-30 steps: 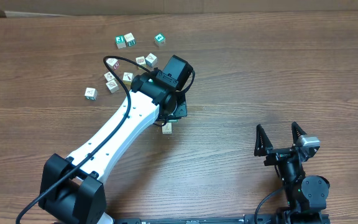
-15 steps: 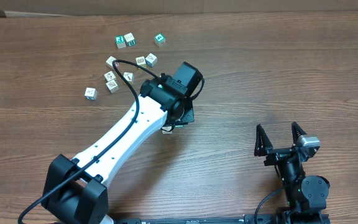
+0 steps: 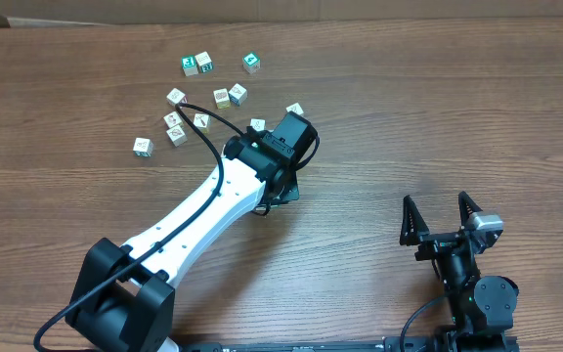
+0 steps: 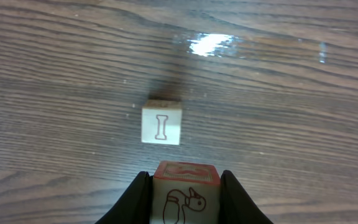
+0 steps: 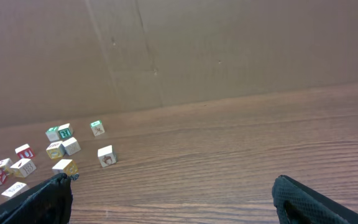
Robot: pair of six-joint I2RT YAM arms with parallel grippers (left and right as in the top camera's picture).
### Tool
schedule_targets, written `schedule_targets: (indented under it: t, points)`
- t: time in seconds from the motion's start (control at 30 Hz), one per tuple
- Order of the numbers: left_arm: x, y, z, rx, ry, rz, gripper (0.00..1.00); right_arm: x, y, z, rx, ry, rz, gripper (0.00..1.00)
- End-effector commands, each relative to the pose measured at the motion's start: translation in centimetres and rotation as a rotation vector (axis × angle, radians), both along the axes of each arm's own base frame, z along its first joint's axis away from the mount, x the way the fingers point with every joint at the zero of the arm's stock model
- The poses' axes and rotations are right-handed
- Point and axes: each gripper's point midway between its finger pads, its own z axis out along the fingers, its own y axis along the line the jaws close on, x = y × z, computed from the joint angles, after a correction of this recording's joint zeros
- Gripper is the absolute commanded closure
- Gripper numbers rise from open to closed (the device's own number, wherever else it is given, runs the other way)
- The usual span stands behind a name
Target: Form a tower
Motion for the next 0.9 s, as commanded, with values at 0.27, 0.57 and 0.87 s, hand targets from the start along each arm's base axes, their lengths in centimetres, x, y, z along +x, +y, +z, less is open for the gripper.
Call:
schedule_targets:
  t: [0.27, 0.57, 0.87]
  points:
    - [0.7, 1.1, -1.8, 0.065, -0.057, 0.027, 0.96, 0.0, 0.0, -0.1, 0.003, -0.005, 0.001, 0.00]
    - [1.0, 1.6, -2.1, 0.103, -0.075, -0.017, 0.96, 0.0, 0.0, -0.1, 0.003, -0.005, 0.001, 0.00]
    - [0.7, 1.8, -3.3, 0.105, -0.078, -0.018, 0.96, 0.0, 0.0, -0.1, 0.003, -0.005, 0.001, 0.00]
